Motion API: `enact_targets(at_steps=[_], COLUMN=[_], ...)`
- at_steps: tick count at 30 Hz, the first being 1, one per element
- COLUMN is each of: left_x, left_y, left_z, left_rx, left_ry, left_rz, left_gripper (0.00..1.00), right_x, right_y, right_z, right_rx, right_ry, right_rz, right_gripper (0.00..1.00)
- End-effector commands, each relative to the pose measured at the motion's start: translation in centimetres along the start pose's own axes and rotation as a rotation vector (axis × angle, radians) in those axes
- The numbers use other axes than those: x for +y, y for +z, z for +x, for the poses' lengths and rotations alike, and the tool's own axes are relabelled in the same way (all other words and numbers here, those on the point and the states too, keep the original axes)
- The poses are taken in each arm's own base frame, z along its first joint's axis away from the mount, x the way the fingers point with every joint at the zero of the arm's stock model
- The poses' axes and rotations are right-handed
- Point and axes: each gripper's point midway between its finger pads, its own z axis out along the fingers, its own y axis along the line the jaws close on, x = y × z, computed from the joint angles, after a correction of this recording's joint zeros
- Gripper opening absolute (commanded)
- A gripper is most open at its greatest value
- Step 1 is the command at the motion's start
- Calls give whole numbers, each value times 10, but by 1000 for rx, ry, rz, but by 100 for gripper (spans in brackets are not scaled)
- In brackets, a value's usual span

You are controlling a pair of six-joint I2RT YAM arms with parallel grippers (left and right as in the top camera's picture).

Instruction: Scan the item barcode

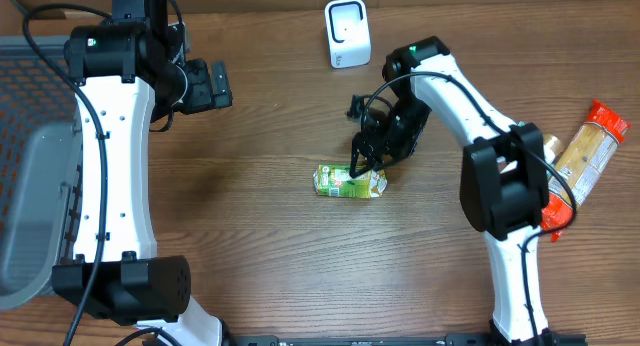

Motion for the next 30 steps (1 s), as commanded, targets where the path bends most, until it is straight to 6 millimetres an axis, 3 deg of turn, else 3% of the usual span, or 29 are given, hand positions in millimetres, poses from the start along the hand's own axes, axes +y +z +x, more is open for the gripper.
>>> enact_targets(at_steps=[1, 5, 8, 13, 18, 22, 27, 30], left_x=[2, 2, 2, 2, 2, 2, 2, 2], left_y=[4, 4, 4, 4, 4, 4, 4, 4], left_z=[0, 0, 0, 0, 0, 0, 0, 0], left_rx=[11, 11, 11, 11, 11, 11, 11, 11], left_ry=[-14, -14, -14, -14, -14, -14, -14, -14], left_rz=[-3, -3, -3, -4, -4, -4, -3, -4], left_gripper=[100, 99, 100, 100, 100, 100, 99, 100], right_x=[59, 69, 64, 44, -9, -46, -60, -65], right_y=[-59, -97, -106, -77, -31, -10, 9, 22], right_z=[-7, -3, 4, 6, 5, -1, -10, -4], right_rx=[-186, -274, -259, -175, -130, -155, -216, -209], right_ry=[-223, -213, -201, -227, -262, -286, -332, -331], right_rz=[71, 313, 490, 558, 609, 686, 678, 652], right_gripper=[82, 86, 89, 90, 89, 89, 86, 82])
